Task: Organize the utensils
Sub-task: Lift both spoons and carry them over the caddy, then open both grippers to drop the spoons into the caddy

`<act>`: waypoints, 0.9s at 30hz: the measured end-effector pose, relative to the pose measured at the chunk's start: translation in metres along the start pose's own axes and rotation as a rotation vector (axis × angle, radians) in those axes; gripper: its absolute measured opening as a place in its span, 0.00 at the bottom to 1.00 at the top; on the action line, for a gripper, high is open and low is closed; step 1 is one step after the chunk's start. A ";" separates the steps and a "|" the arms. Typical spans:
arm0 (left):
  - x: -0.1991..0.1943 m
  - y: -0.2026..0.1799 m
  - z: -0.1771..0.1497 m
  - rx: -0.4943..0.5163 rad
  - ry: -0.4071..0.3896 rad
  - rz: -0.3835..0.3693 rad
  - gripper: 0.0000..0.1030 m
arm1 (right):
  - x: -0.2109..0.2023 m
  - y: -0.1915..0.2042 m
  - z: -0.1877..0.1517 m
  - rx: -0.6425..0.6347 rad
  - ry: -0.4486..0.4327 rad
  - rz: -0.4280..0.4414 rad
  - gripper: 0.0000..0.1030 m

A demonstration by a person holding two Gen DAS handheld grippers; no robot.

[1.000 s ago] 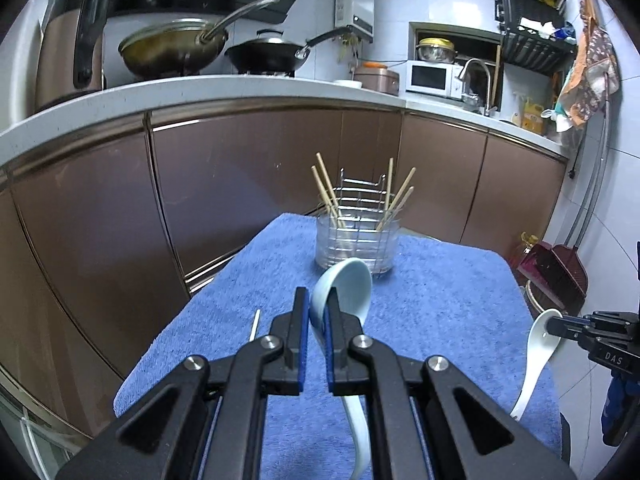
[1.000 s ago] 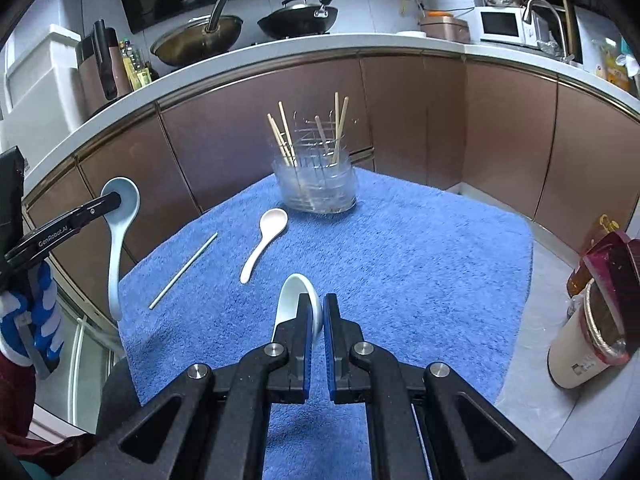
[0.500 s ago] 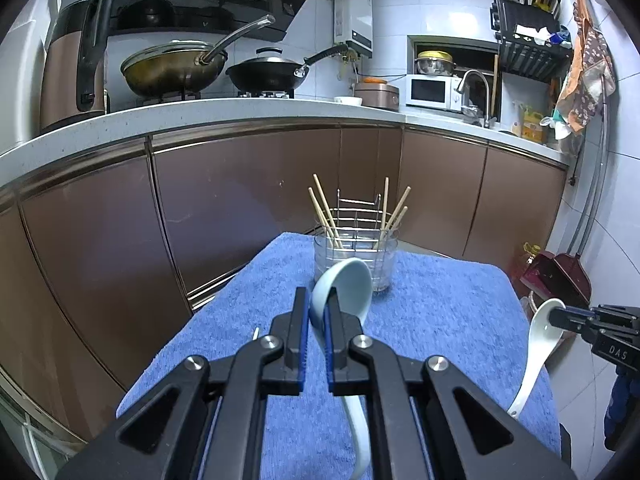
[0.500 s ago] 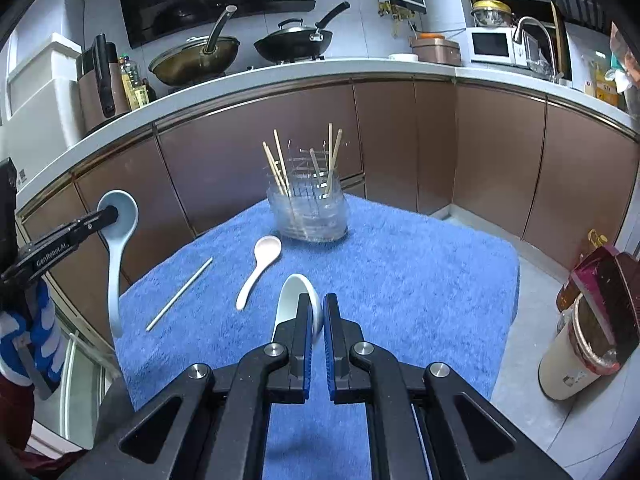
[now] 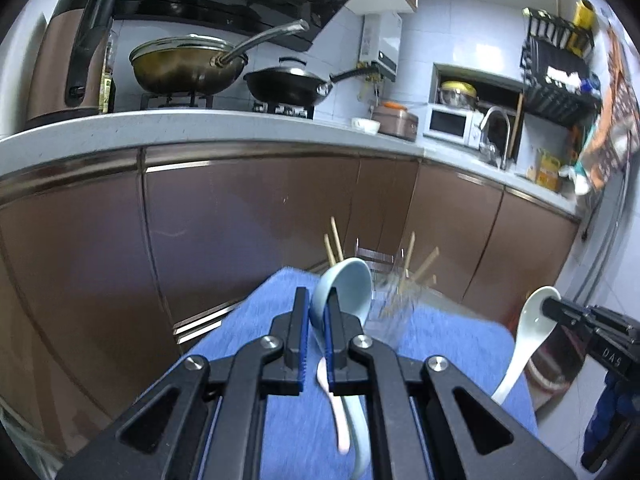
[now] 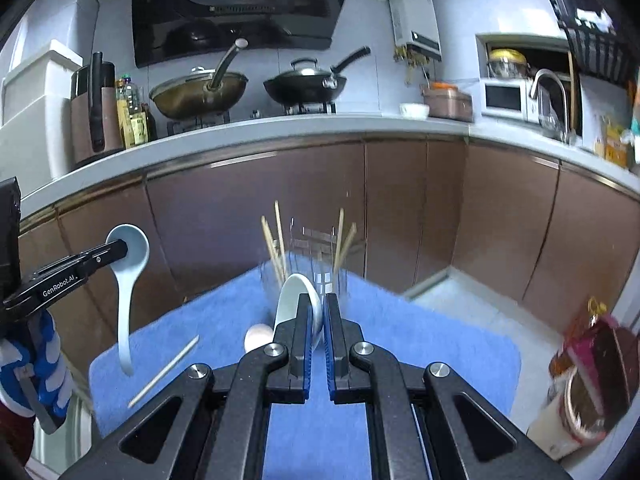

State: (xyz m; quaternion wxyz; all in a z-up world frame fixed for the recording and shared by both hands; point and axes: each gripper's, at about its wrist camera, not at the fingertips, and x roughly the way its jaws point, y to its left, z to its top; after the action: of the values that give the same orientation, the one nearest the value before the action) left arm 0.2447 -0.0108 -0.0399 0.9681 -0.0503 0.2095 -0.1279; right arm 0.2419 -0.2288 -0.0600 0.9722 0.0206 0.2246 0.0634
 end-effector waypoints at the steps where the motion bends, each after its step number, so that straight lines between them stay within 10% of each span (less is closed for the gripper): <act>1: 0.006 0.001 0.006 -0.010 -0.011 -0.004 0.06 | 0.007 0.001 0.008 -0.008 -0.016 -0.002 0.05; 13: 0.118 -0.019 0.083 -0.093 -0.172 0.030 0.06 | 0.096 0.004 0.078 -0.107 -0.155 -0.092 0.05; 27: 0.227 -0.042 0.050 -0.104 -0.157 0.110 0.06 | 0.181 -0.003 0.057 -0.203 -0.119 -0.172 0.06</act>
State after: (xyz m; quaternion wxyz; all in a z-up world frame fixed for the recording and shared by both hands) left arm 0.4556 -0.1100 -0.0774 0.9832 -0.0988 0.1417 -0.0593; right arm 0.4289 -0.2086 -0.0880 0.9827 -0.0937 0.1598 0.0011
